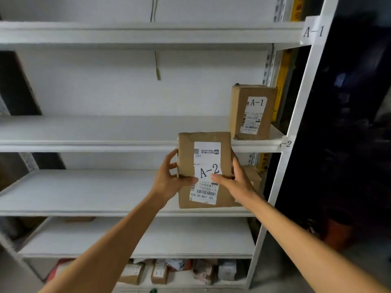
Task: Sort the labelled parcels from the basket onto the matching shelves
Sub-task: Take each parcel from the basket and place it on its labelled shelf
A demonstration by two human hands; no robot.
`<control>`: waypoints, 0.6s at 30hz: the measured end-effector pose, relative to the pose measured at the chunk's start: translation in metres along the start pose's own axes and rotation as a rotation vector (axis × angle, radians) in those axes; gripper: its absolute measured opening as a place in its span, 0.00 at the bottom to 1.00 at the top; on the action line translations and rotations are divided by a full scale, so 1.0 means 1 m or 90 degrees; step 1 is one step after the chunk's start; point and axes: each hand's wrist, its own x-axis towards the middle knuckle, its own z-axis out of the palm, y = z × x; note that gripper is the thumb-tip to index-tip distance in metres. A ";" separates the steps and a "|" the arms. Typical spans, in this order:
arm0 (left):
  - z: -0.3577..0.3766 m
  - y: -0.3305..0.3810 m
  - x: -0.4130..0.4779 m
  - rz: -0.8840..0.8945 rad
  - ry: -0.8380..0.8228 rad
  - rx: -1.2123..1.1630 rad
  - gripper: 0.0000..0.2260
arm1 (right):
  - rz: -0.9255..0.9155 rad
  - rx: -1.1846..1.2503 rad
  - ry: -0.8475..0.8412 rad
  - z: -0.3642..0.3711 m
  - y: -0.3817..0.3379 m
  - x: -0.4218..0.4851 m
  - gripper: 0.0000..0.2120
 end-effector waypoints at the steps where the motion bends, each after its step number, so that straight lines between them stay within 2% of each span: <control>1: 0.001 -0.008 0.002 -0.004 -0.004 0.005 0.44 | 0.007 -0.002 -0.002 0.000 0.010 0.001 0.36; 8: 0.000 -0.078 0.029 -0.087 -0.024 -0.001 0.42 | 0.102 -0.044 -0.015 0.011 0.085 0.016 0.41; 13: 0.005 -0.130 0.054 -0.147 -0.006 0.011 0.42 | 0.170 -0.047 -0.024 0.016 0.138 0.033 0.40; 16: 0.006 -0.153 0.070 -0.174 -0.013 0.014 0.43 | 0.212 -0.033 -0.019 0.016 0.157 0.044 0.34; 18: 0.005 -0.164 0.081 -0.190 -0.016 0.015 0.43 | 0.228 -0.045 -0.011 0.019 0.166 0.056 0.35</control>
